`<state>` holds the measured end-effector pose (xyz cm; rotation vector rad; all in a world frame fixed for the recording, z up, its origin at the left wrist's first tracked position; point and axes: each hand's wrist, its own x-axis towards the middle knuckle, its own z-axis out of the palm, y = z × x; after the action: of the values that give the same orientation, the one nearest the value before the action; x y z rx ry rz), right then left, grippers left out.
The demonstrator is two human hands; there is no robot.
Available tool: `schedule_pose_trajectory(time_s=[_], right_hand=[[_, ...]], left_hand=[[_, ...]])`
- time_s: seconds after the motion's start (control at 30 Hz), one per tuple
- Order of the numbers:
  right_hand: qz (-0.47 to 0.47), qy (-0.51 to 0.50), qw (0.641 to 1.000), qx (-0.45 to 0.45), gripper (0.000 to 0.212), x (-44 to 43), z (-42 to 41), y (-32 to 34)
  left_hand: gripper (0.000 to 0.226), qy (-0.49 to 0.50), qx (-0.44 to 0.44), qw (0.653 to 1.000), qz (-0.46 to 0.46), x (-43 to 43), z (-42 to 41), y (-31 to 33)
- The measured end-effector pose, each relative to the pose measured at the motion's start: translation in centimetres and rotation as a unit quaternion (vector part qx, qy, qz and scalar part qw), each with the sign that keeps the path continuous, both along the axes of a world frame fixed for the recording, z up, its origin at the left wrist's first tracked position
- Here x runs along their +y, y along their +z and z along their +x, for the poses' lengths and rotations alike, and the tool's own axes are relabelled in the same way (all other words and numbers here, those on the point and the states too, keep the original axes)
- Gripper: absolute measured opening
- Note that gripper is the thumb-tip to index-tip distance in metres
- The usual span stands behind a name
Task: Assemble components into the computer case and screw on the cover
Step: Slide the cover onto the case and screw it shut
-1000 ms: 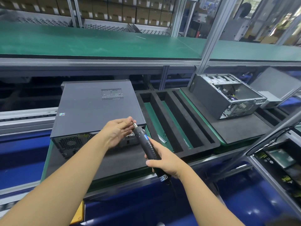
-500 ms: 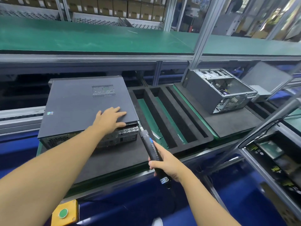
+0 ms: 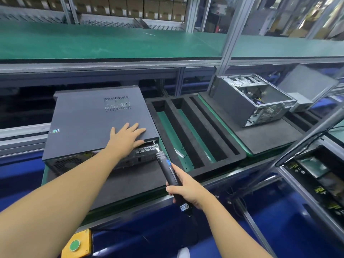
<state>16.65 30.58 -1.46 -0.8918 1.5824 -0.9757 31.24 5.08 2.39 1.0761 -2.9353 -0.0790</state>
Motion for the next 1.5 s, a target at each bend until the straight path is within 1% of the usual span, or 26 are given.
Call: schedule_pose_trajectory(time_s=[0.17, 0.27, 0.4, 0.6, 1.0, 1.13, 1.33, 1.5], right_hand=[[-0.002, 0.002, 1.000, -0.002, 0.087, -0.7, 0.1, 0.1], [0.004, -0.005, 1.000, 0.009, 0.088, -1.0, 0.1, -0.1], [0.006, -0.006, 1.000, 0.020, 0.090, -1.1, -0.1, -0.1], [0.002, -0.008, 1.000, -0.004, 0.089, -1.1, 0.0, 0.2], [0.040, -0.008, 0.998, 0.051, 0.094, -1.3, 1.4, 2.6], [0.054, -0.001, 0.992, 0.114, 0.093, -1.4, 2.1, 3.4], [0.061, -0.004, 0.983, 0.172, 0.094, -1.8, 3.4, 4.2], [0.072, -0.021, 0.987, 0.145, 0.094, -2.1, 3.3, 5.1]], left_hand=[[0.050, 0.028, 0.043, 0.998, 0.047, -0.1, -0.5, -0.2], [0.051, 0.042, 0.051, 0.995, 0.068, -0.3, -1.0, 0.1], [0.052, 0.054, 0.063, 0.993, 0.081, -0.3, -1.1, 0.1], [0.052, 0.059, 0.058, 0.993, 0.080, -0.4, -1.1, -0.2], [0.052, 0.050, 0.057, 0.995, 0.064, -0.2, -0.9, -0.2], [0.052, 0.049, 0.054, 0.995, 0.067, -0.3, -0.9, -0.1], [0.052, 0.049, 0.048, 0.996, 0.065, -0.4, -1.0, 0.0], [0.052, 0.052, 0.050, 0.995, 0.071, -0.4, -1.0, 0.1]])
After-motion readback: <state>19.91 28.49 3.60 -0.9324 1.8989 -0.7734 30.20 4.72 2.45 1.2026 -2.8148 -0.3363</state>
